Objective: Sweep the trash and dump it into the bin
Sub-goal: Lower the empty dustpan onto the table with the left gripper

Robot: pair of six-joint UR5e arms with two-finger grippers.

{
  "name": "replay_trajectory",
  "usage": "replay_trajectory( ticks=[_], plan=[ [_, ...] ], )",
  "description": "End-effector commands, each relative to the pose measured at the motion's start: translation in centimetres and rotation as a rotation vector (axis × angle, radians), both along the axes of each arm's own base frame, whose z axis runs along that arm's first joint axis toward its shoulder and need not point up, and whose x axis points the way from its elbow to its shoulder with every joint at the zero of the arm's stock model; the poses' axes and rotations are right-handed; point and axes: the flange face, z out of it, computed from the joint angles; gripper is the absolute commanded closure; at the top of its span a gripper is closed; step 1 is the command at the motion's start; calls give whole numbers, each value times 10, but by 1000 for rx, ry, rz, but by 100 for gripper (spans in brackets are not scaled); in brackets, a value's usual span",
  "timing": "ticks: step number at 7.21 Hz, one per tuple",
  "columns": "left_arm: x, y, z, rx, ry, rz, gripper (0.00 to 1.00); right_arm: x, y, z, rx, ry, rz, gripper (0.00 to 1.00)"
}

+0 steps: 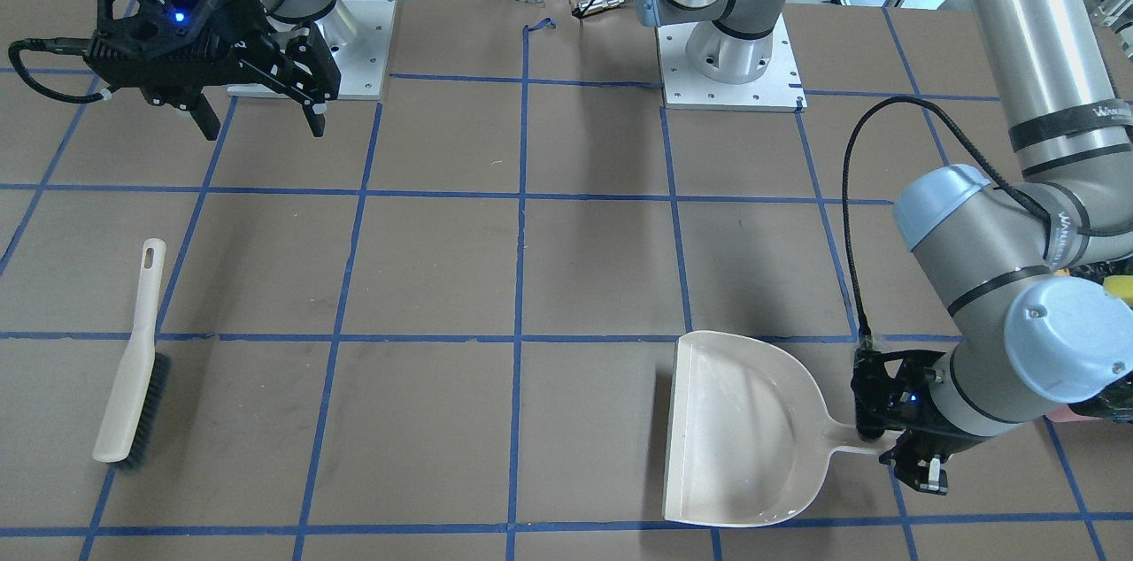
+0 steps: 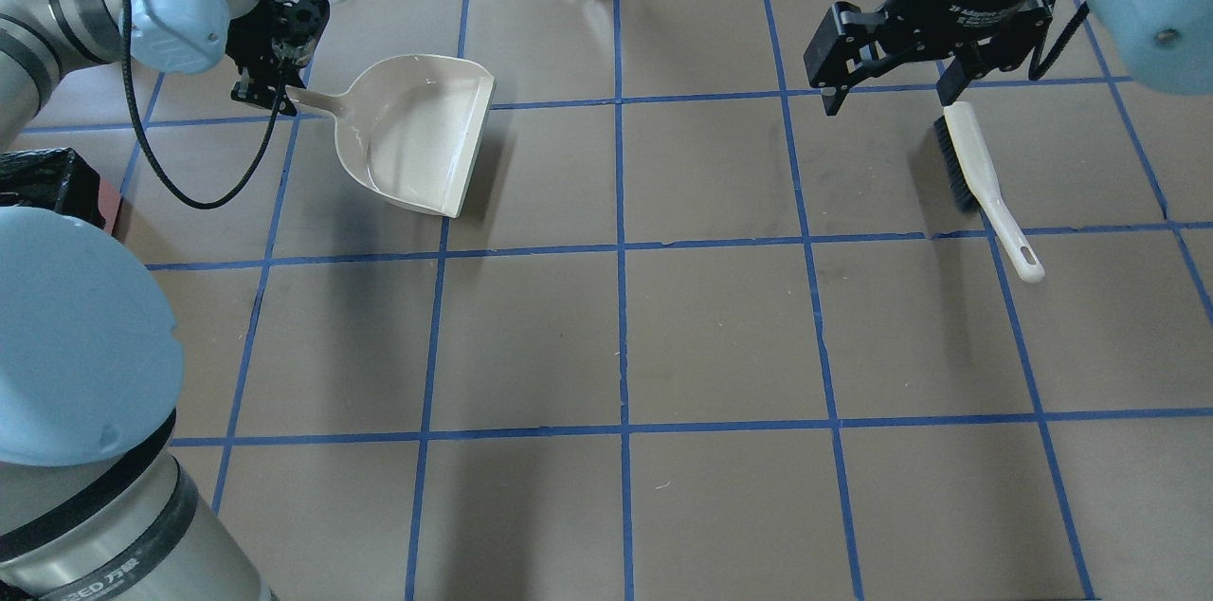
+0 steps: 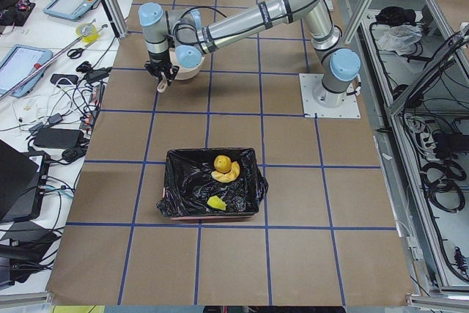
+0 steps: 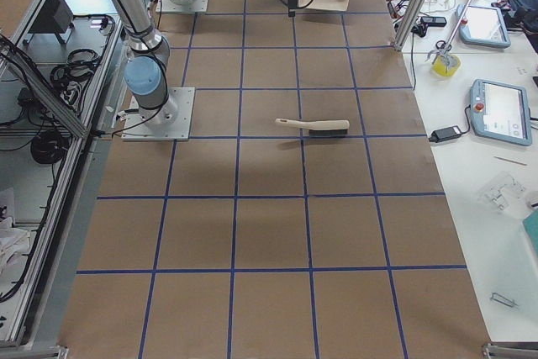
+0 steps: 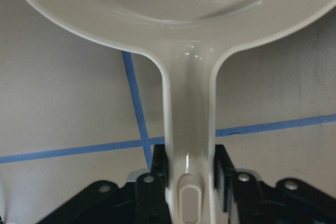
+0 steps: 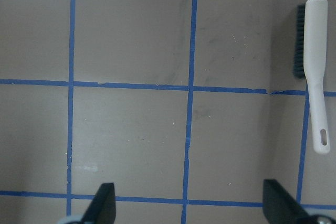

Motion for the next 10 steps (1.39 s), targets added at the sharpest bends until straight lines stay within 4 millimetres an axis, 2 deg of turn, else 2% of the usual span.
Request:
replay_trajectory(
  ticks=[1, 5, 7, 9, 10],
  plan=[
    [-6, 4, -25, 41, 3, -6, 100, 0, 0, 0, 0, 0, 0, 0],
    [-9, 6, -27, 43, 13, 22, 100, 0, 0, 0, 0, 0, 0, 0],
    [-20, 6, -26, 34, 2, 91, 100, 0, 0, 0, 0, 0, -1, 0],
    [-21, 7, -28, 31, 1, 100, 100, 0, 0, 0, 0, 0, 0, 0],
    [-21, 8, -31, 33, 3, 105, 88, 0, 1, 1, 0, 0, 0, 0]
  ],
)
